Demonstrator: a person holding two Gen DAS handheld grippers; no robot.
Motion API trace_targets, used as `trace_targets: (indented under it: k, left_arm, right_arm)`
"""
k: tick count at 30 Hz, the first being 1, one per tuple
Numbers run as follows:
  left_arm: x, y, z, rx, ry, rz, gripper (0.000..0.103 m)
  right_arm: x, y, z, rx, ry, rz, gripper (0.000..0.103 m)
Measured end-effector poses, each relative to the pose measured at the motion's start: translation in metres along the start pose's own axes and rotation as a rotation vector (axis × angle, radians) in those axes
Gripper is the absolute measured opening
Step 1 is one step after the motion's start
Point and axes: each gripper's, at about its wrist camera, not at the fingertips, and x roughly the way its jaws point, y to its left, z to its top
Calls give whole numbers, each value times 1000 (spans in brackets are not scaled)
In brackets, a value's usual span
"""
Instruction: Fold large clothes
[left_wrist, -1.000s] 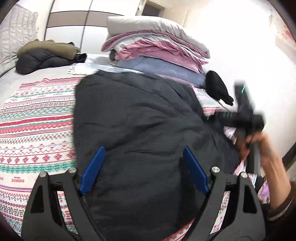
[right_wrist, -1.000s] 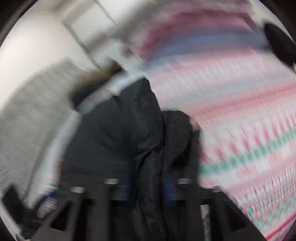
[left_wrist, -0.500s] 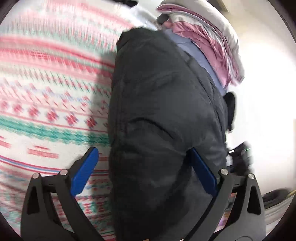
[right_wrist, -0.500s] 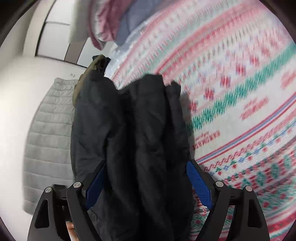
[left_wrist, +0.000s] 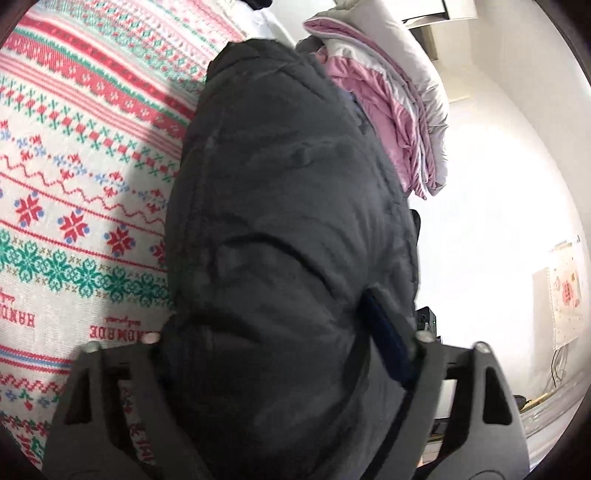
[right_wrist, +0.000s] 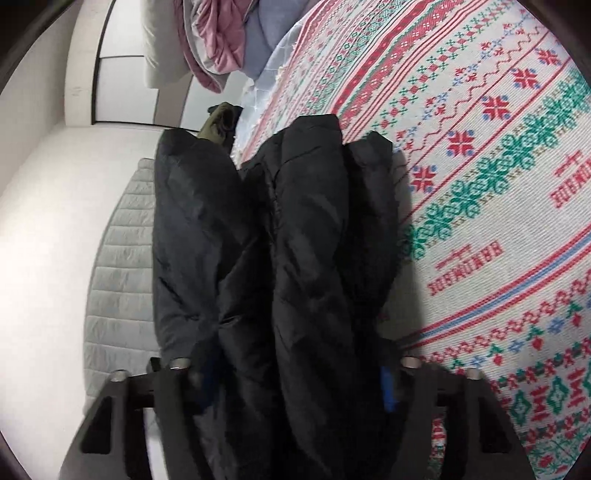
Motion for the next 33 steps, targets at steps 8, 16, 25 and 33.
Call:
trace_targets:
  k: [8,16,25,33]
  left_arm:
    - [-19,-24,-7,83,-60,-15,48]
    - [26,-116,-23,252,-2,-85,45]
    - [174,-236,-58,391,204,-244,45]
    - [287,-274,-102,493,331,-229,55]
  right_arm:
    - [-25,44,-1,-129,-99,-3,23]
    - [-139,61,-3,-200,-272,24,22]
    - [-332,8,-13,-164,-559,-76,22]
    - [-435,-54,-25,-93,-742,-239,25]
